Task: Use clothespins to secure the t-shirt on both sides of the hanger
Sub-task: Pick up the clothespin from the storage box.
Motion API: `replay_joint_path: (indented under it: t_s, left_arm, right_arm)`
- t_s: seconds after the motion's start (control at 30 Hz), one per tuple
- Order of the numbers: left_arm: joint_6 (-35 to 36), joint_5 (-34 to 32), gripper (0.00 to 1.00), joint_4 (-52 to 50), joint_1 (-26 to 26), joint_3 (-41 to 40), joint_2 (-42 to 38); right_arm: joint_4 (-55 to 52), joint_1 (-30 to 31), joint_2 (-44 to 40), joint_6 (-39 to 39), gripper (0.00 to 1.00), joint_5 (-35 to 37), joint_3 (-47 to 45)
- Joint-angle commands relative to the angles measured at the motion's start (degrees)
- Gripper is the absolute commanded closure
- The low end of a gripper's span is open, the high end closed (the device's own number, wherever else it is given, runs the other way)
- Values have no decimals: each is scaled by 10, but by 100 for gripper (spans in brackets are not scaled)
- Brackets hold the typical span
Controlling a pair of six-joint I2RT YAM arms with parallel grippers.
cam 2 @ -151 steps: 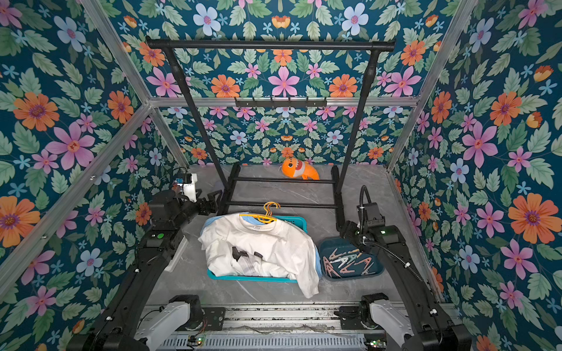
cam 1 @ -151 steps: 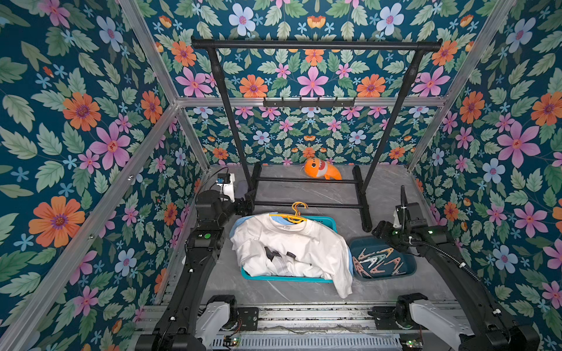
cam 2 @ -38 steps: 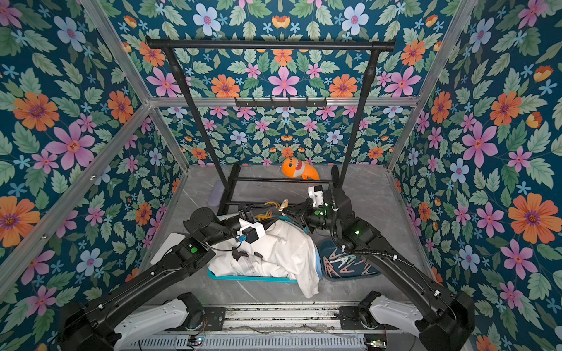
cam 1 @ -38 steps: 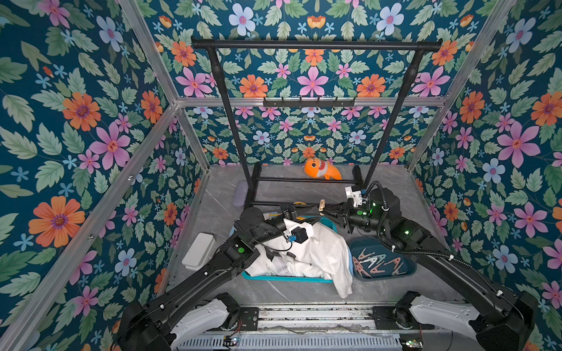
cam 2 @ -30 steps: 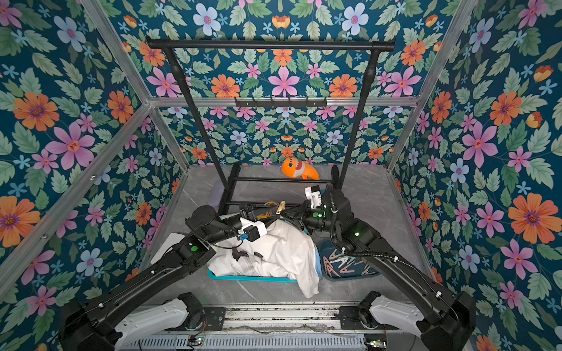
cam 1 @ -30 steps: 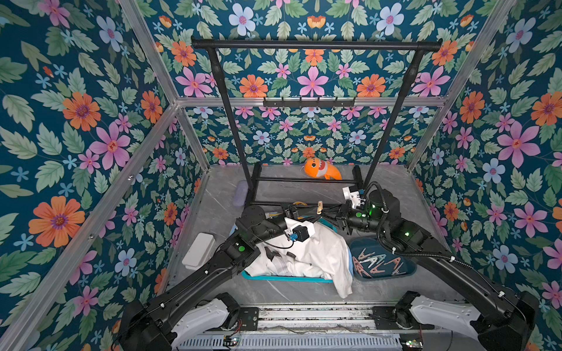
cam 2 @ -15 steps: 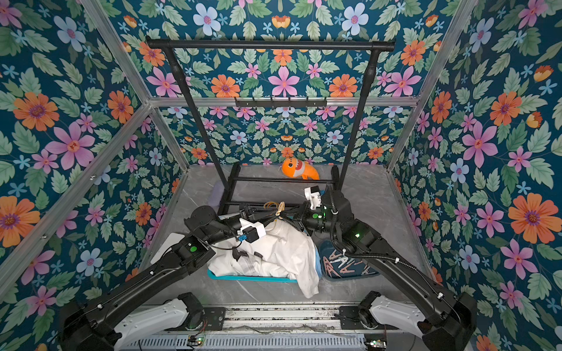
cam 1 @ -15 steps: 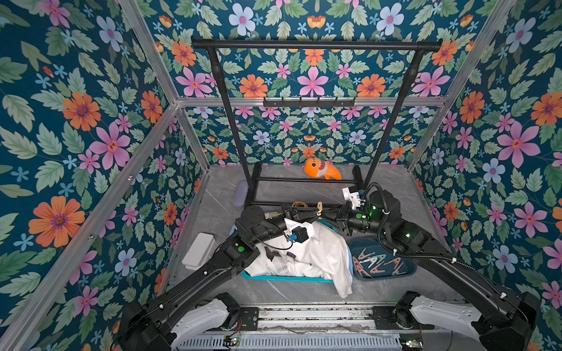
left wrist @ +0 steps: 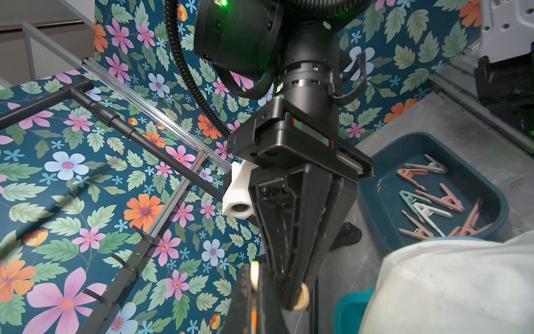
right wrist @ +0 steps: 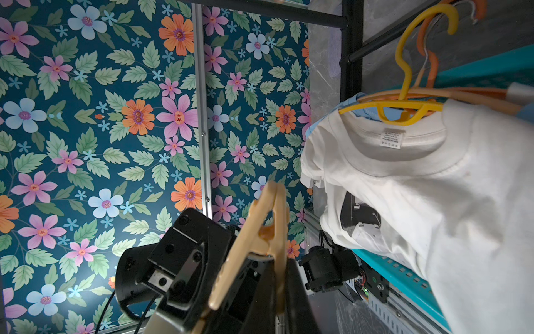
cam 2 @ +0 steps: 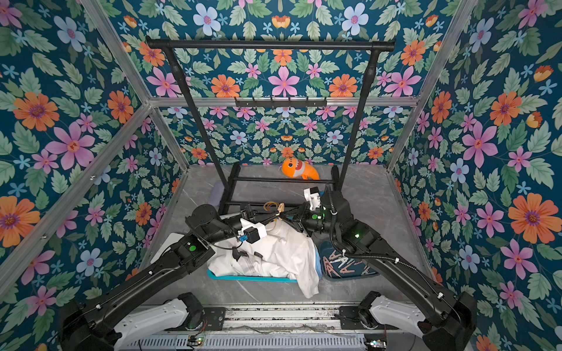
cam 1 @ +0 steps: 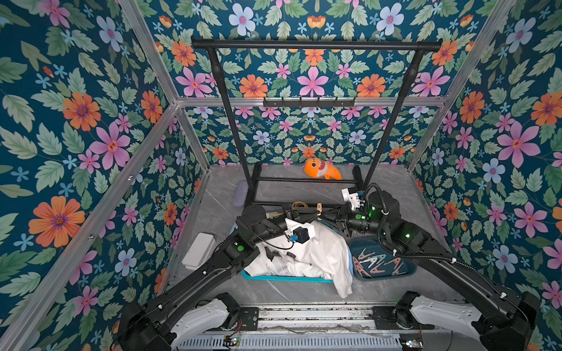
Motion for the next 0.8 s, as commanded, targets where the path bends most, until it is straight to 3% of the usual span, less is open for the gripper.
replay_joint_path:
  t_s: [0.0,0.07,0.1,0.17,0.2,0.3,0.4,0.47,0.67,0.77]
  left_arm:
    - [6,7,100,-18,0,12,2]
    - [11,3,100,-22,0,13,1]
    - [14,1,100,-24,-1,13,1]
    - [17,-7,100,-26,0,15,2]
    - [19,-8,100,-32,0,18,4]
    - [23,-22,100,-47,-1,29,12]
    - [1,-40,100,-60,1,44,23]
    - [-17,-42,100,-81,1,61,32]
    - [-118,8,100,-170,5,145,69]
    - [-180,59,100,-178,6,172,78]
  right_arm:
    - [-2,0,0,-3,100,7,2]
    - [-3,0,-2,-5,96,9,1]
    - [-3,0,-4,-6,87,11,1]
    - [-4,1,-11,-15,54,15,2]
    - [-10,1,-17,-24,43,20,5]
    - [-54,1,-41,-63,23,52,21]
    - [-110,0,-74,-141,22,94,37]
    - [-122,1,-112,-247,22,113,37]
    - [-8,0,-264,-667,22,191,-55]
    - [49,0,-320,-884,19,142,-115]
